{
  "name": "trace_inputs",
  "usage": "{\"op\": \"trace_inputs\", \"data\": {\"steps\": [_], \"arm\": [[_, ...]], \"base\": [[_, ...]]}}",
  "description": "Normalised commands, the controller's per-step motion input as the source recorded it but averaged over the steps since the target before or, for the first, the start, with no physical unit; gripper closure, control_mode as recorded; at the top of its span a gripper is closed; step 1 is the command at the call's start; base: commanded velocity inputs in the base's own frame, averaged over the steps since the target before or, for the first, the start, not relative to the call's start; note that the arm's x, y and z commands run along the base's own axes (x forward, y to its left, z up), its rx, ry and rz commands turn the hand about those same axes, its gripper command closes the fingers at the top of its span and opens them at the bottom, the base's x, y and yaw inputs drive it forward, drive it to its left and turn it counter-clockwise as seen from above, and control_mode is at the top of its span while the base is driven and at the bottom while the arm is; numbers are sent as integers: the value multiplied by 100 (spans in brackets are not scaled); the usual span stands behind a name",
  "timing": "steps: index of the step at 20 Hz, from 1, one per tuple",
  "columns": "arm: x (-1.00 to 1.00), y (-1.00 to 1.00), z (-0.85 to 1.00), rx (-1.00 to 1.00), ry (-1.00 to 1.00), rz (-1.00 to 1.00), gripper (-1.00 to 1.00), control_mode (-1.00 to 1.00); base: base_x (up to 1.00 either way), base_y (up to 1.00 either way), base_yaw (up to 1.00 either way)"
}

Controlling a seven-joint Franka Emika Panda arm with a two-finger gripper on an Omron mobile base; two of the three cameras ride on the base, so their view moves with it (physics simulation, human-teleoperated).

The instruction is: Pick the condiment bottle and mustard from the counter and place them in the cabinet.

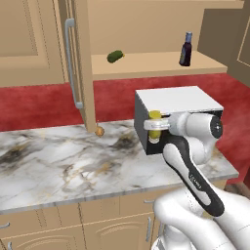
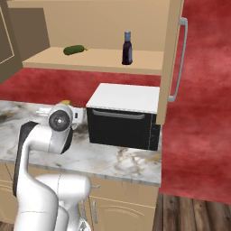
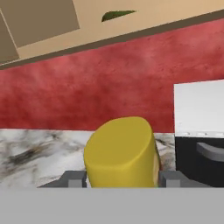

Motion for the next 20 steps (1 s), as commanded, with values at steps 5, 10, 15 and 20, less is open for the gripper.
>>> {"op": "trace_inputs", "data": {"steps": [5,10,15,20], "arm": [[-14,0,49,-12,9,3,100,-100],[-26,0,49,-12,2,1,100,-100],[-24,0,52,-12,0,4,100,-100],[-18,0,61,-7,-6,6,100,-100]], "base": [[0,0,0],[0,0,0],[0,0,0],[0,0,0]]}}
